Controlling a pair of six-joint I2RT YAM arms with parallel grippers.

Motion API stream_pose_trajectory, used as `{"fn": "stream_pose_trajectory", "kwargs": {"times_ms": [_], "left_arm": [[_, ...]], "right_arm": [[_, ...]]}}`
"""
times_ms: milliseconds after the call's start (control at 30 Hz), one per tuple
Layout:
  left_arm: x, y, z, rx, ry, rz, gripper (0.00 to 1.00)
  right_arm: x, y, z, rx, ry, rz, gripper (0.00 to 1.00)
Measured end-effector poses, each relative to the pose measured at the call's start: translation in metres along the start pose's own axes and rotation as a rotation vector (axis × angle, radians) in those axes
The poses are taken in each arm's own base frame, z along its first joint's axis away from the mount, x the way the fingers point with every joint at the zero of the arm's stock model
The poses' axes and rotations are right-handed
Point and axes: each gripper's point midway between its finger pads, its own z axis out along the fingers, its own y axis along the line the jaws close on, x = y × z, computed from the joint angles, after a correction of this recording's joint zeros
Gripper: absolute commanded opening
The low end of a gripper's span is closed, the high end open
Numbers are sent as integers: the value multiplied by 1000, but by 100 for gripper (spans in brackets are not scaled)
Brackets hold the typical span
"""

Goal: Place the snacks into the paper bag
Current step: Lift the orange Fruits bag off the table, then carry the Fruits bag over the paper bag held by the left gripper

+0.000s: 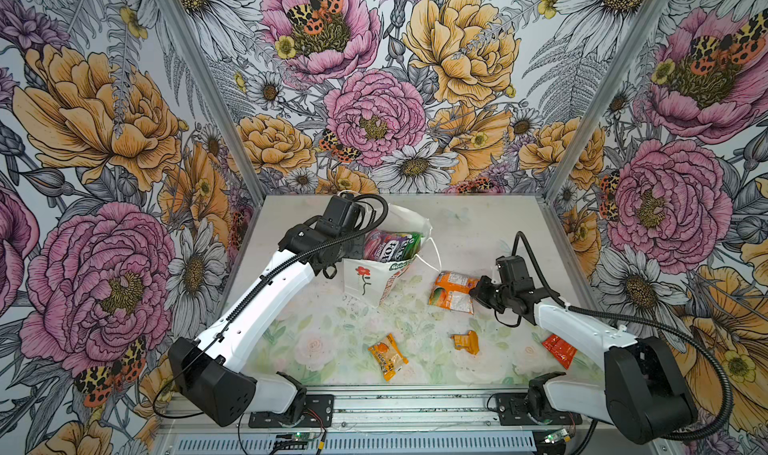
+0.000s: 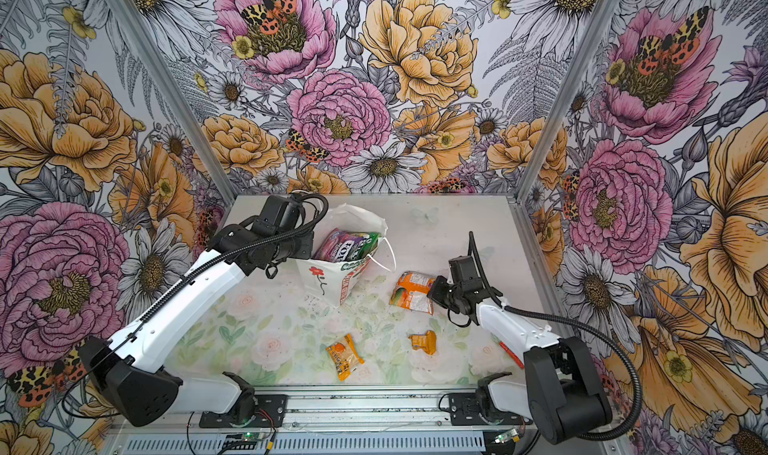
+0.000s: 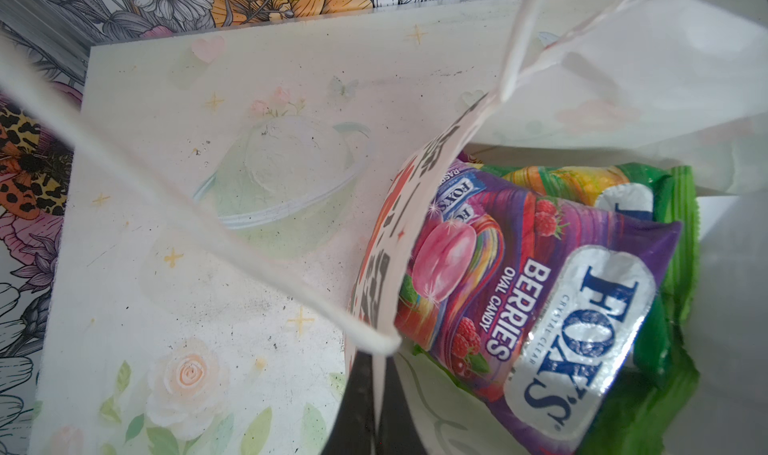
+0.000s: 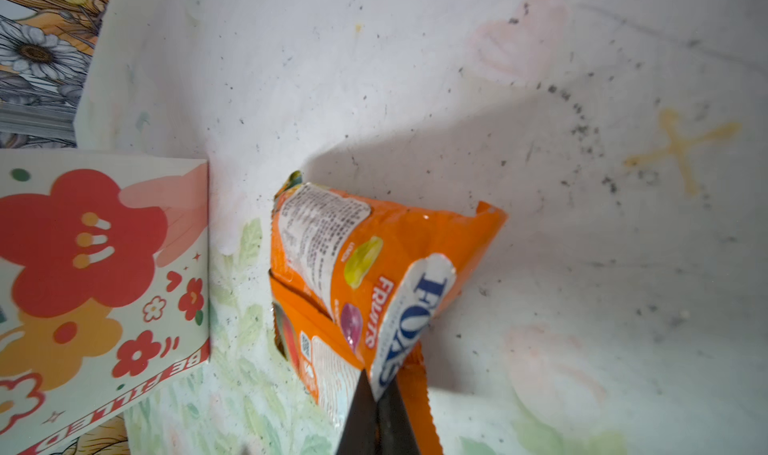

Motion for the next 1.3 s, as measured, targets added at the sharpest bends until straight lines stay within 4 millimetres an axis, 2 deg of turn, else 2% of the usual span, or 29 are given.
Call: {"fn": "stream_pose_trajectory", "kwargs": {"times_ms": [333, 767, 900, 1067, 1167, 1300], "left_arm": [[0, 0, 0, 0, 0, 0, 0], [0, 0, 0, 0, 0, 0, 0], [0, -1, 0, 2, 0, 3, 0], [1, -3, -1, 6, 0, 9, 0], [1, -6, -1, 11, -1, 15, 0], [2, -9, -2, 17, -1, 25, 0]], "right_arm": [[-12, 27, -38, -174, -146, 167, 0], [-33, 57, -80, -278, -265, 174, 0], [-52, 84, -106, -317, -321, 132, 0], [-78, 126, -155, -388, -421, 51, 0], [-88, 145, -179, -429, -469, 21, 0], [-92, 170, -198, -469, -491, -17, 0]]}}
